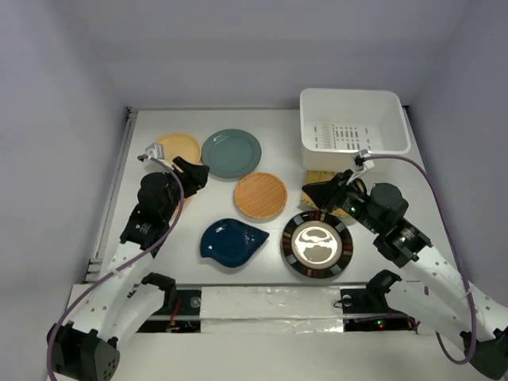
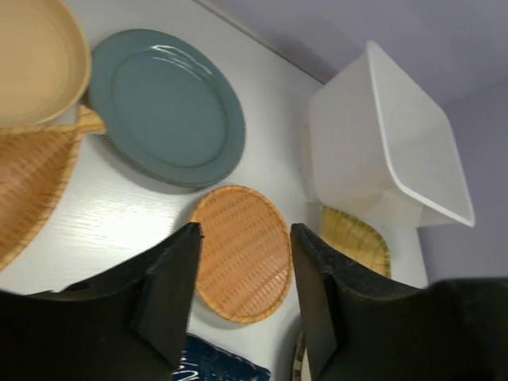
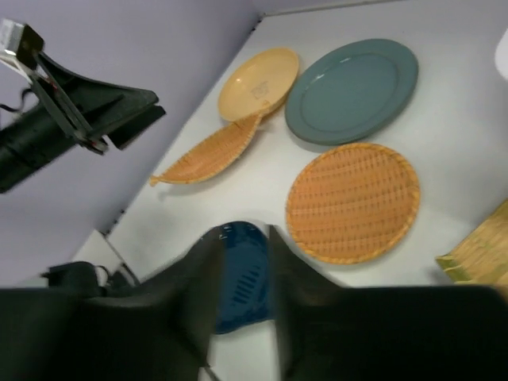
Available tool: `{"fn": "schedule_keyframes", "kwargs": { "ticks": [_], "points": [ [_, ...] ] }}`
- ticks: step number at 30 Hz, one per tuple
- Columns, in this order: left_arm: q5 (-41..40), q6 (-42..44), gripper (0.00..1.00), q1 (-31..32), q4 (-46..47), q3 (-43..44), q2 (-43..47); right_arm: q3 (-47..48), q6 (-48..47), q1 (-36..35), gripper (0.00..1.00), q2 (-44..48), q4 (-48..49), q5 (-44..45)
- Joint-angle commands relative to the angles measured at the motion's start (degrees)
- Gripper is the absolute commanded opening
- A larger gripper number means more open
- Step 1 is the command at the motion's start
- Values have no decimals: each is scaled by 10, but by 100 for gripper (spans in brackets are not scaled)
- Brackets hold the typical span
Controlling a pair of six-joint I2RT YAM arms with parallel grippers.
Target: Place the plates into the plastic bin on the countertop
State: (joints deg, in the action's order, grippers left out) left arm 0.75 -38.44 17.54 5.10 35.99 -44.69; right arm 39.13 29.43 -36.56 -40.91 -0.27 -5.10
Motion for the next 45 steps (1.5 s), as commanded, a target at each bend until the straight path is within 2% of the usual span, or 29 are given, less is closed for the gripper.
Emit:
{"fn": "schedule_keyframes", "kwargs": {
  "ticks": [1,2,3,4,6,7,8,11,16,17,20,21,22,25,29,34,45],
  "points": [
    [-71,-20,44,1,-23,-11,14,-4,-12,-7,21,3,41,19],
    [-86,-27,42,1,-32,-19,15,-5,-14,-7,0,3,39,18],
    [-114,-44,40,1,-41,-22,14,-8,-14,-7,0,2,41,15],
    [-127,-52,30,1,-50,-33,12,-11,-15,-7,0,1,42,12],
    [-158,-82,17,1,-71,-43,7,-18,-15,-7,0,1,48,3],
    [-162,-89,6,1,-76,-48,2,-20,-14,-7,0,2,51,-2],
    [-167,-99,0,-9,-77,-60,0,-23,-12,-7,0,3,55,-5],
    [-166,-130,0,-29,-69,-90,-7,-28,-16,-7,0,9,54,-10],
    [-180,-172,0,-100,-86,-133,10,-46,-21,-7,0,18,55,-7],
    [-183,-188,2,-109,-90,-146,13,-48,-24,-7,0,16,54,-9],
    [-184,-213,17,-115,-95,-171,28,-48,-30,-7,0,7,53,-17],
    [-190,-218,25,-120,-94,-176,32,-48,-31,-7,0,5,55,-18],
    [-195,-221,42,-120,-91,-181,36,-48,-31,-7,0,3,55,-21],
    [-204,-237,58,-126,-91,-194,30,-44,-32,-7,0,-5,61,-39],
    [-211,-260,64,-126,-87,-201,6,-43,-33,-7,0,-12,65,-52],
    [-241,-289,66,-131,-35,-209,-34,-44,-34,-7,0,-21,69,-65],
    [-283,-320,55,-131,-14,-222,-67,-45,-34,-7,0,-41,65,-73]
  ]
}}
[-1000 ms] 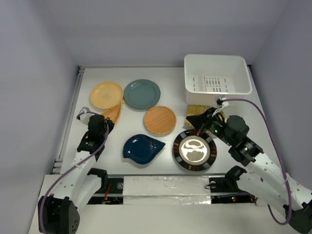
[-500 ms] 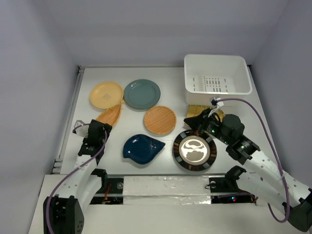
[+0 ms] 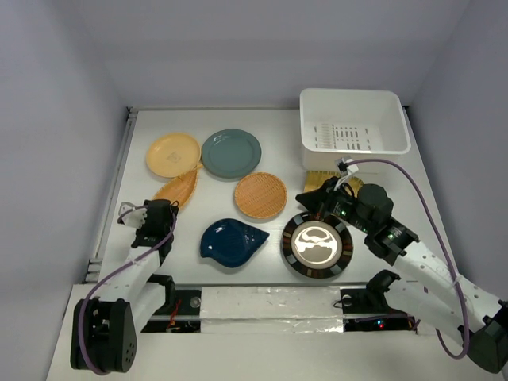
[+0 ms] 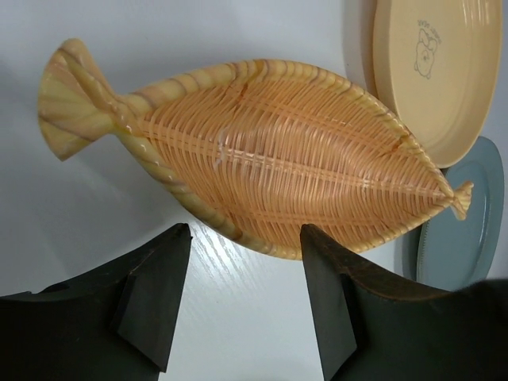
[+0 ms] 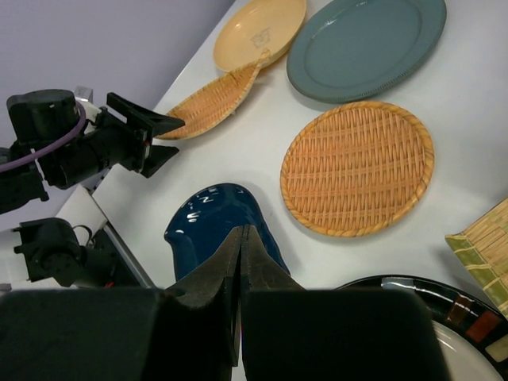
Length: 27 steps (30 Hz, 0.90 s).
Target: Place the plates into the plastic bin on the countertop
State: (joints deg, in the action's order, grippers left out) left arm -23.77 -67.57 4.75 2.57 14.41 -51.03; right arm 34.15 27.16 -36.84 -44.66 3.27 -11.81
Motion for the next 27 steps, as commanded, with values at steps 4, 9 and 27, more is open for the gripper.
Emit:
{"fn": "schedule_keyframes", "kwargs": {
  "ticks": [4,9,27],
  "points": [
    [-64,-23,53,-4,8,-6,-12,4,-11,-4,0,-9,31,-7],
    [-85,-13,46,-15,29,-14,-22,3,-11,-4,0,-3,26,-11],
    [-47,31,0,-20,-22,3,49,11,-6,-4,7,-3,23,-3]
  ]
}}
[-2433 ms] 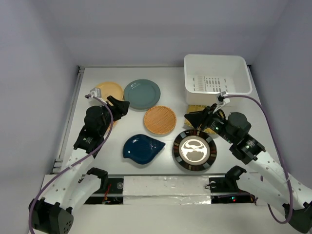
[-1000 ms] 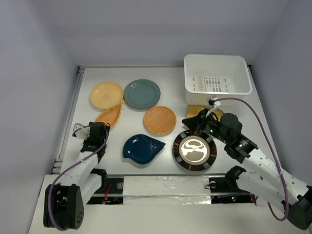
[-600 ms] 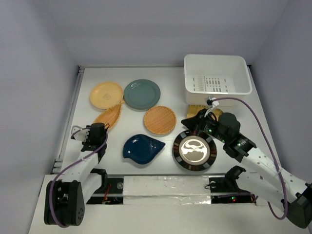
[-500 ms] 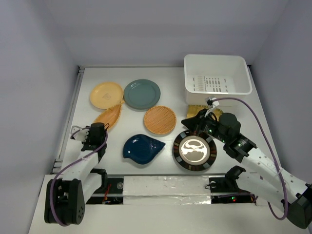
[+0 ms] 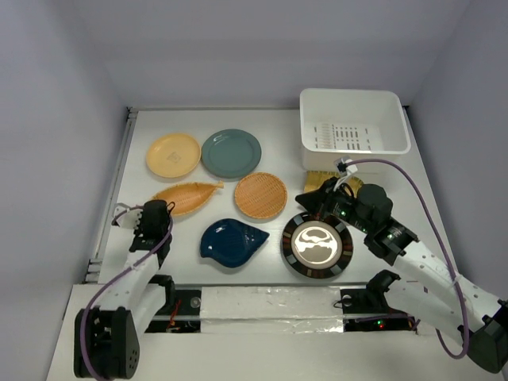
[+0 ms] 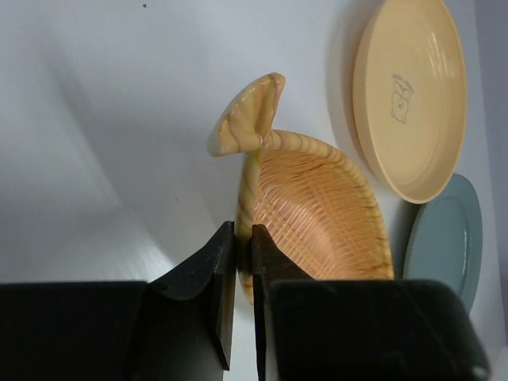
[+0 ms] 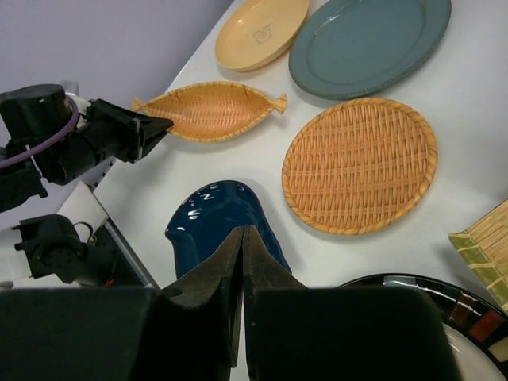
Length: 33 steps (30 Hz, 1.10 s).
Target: Place the plates into the plastic bin on the countertop
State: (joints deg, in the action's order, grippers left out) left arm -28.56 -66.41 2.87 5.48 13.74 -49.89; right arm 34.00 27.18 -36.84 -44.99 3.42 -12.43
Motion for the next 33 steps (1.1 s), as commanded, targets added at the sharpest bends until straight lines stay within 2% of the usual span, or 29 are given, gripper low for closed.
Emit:
{"fn": "schedule_keyframes", "kwargs": {
  "ticks": [1,2,3,5,6,8,9,11,15,17,20,21,23,24,26,28,33],
  "points": [
    [6,24,0,-1,-63,11,71,13,-5,-4,10,-4,24,1],
    [9,34,0,-1,-74,16,88,14,-5,-4,12,-10,28,0],
    [14,40,0,-1,-80,21,106,14,-3,-4,20,-14,36,-3],
    [18,63,0,-1,-92,38,152,18,1,-4,29,-29,44,-8],
    [26,69,0,-1,-95,46,166,19,2,-4,39,-36,52,-18],
    [35,81,0,-1,-100,69,195,26,3,-4,48,-50,59,-23],
    [45,94,0,-1,-100,78,202,32,5,-4,56,-65,67,-29],
    [55,109,0,-1,-100,94,217,38,9,-4,63,-78,76,-30],
    [131,142,0,-1,-84,127,226,57,23,-4,82,-112,99,-32],
    [179,165,0,-1,-58,127,221,68,30,-4,88,-131,110,-29],
    [289,201,0,-1,3,125,190,102,22,-4,90,-157,100,-6],
    [355,210,0,-1,15,127,179,115,3,-4,90,-163,91,5],
    [408,241,0,-1,38,134,142,154,-27,-4,89,-172,71,35],
    [458,253,0,-1,45,145,131,166,-74,-4,87,-174,44,42],
    [495,292,0,-1,39,160,103,184,-116,-4,85,-185,22,37],
    [519,320,0,6,24,184,85,207,-161,-4,83,-203,-8,-8],
    [605,354,0,17,36,209,64,237,-145,-4,82,-279,-13,-58]
  ]
}}
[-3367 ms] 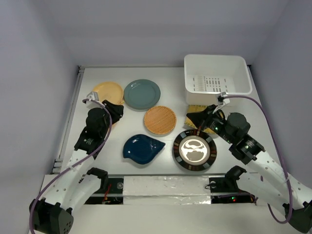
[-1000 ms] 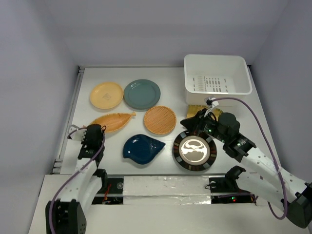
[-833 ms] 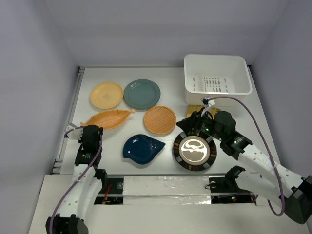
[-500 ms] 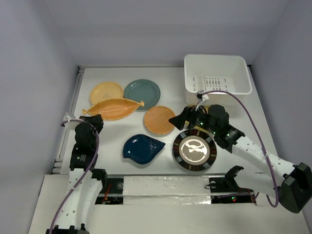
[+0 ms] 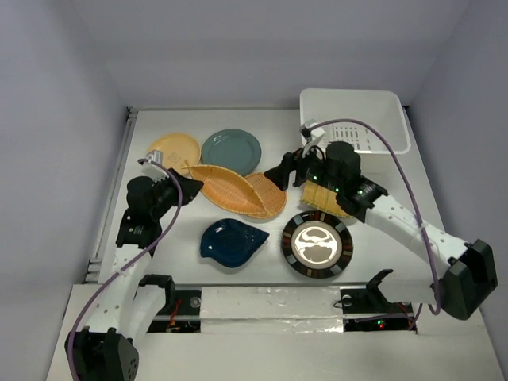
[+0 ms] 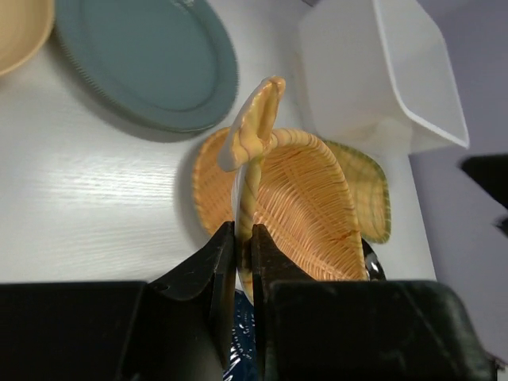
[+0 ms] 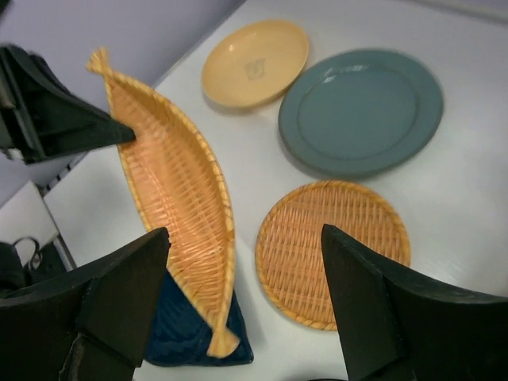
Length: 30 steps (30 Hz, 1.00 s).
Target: Place the plates into the plastic bin on the countertop
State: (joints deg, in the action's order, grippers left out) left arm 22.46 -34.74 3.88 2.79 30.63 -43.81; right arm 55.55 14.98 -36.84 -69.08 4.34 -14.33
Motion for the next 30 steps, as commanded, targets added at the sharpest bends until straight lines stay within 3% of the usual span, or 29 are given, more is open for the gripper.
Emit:
{"fn": "schedule_keyframes", "kwargs": {
  "ticks": [1,6,18,20,21,23,24,25,26,29,30],
  "points": [
    [107,36,0,7,70,39,3,31,-15,-4,82,-49,-21,-58],
    [161,41,0,18,92,44,6,40,38,-4,78,-90,18,-108],
    [158,61,0,69,78,58,12,31,103,-16,64,-156,90,-194],
    [160,61,0,69,79,58,11,32,103,-16,53,-162,90,-185],
    [164,61,0,69,80,58,11,33,103,-16,36,-163,89,-182],
    [166,60,0,69,81,57,11,40,102,-16,20,-165,84,-169],
    [167,59,0,69,81,57,12,41,106,-16,2,-164,82,-163],
    [167,59,3,69,82,57,11,44,110,-16,0,-157,81,-140],
    [166,61,15,69,78,58,12,45,116,-16,0,-151,81,-121],
    [153,76,37,69,58,61,13,53,127,-10,0,-118,72,-42],
    [139,79,39,69,51,65,14,54,130,-4,0,-108,71,-26]
  ]
}}
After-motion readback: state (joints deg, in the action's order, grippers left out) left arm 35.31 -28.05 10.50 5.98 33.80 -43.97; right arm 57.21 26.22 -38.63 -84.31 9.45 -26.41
